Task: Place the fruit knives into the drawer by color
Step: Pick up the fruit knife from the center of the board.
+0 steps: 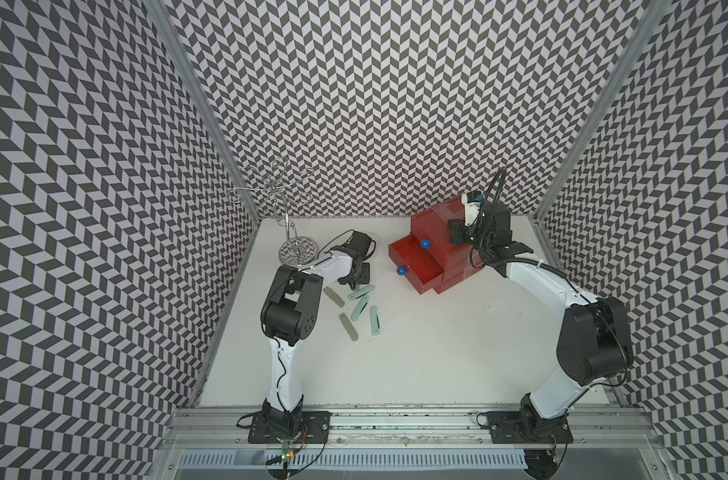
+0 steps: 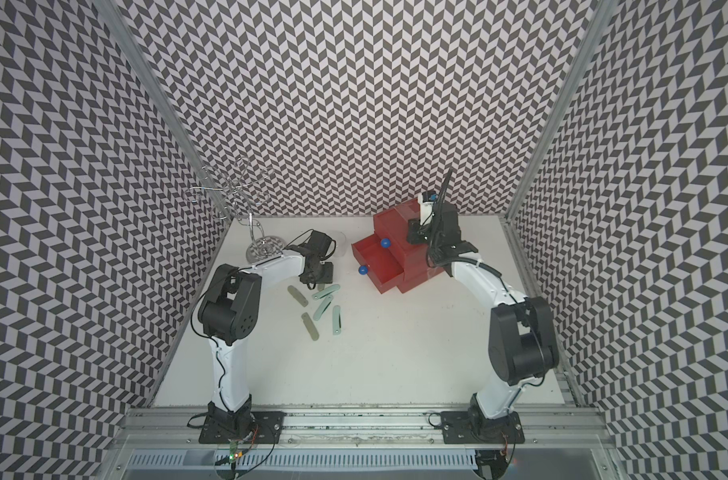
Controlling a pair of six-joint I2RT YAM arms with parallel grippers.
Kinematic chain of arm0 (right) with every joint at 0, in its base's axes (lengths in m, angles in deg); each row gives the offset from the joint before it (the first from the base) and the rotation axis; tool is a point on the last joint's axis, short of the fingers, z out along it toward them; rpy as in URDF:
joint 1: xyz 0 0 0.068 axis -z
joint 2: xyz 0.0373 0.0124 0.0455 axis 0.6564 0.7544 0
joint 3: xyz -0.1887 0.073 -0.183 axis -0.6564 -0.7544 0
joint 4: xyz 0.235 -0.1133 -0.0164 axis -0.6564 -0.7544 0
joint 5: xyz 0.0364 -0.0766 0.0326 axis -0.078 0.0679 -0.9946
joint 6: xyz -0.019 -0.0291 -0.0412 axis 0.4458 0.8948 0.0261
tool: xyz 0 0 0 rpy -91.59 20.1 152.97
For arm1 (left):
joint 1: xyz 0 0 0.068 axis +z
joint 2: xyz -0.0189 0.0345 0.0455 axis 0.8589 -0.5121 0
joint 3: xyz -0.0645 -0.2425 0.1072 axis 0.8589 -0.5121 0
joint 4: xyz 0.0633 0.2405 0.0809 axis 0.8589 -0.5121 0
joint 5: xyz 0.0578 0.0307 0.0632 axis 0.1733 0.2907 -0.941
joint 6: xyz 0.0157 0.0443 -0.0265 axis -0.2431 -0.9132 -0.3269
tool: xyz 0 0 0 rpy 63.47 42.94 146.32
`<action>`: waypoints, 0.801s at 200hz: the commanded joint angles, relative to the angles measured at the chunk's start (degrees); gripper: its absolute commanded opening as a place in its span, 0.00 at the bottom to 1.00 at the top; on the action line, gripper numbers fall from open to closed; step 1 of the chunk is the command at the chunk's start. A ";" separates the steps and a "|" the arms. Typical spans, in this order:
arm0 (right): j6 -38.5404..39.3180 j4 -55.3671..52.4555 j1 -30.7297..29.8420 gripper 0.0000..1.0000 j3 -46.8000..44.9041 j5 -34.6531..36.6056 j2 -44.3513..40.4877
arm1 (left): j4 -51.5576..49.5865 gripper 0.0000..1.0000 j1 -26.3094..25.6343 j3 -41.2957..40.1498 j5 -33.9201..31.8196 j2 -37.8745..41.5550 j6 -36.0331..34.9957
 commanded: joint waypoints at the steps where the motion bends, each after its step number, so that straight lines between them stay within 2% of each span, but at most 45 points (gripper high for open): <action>1: -1.67 -18.89 -0.76 0.00 -6.96 -2.37 9.26 | -5.86 0.54 -0.68 -2.29 4.12 -1.47 0.92; 114: -1.69 -18.74 -0.80 0.00 -7.10 -2.50 9.44 | -11.81 0.44 -0.69 2.06 3.77 -5.78 0.89; 160: -1.65 -18.82 -0.76 0.00 -7.05 -2.30 9.50 | -13.53 0.35 -0.59 5.19 3.07 -7.92 0.69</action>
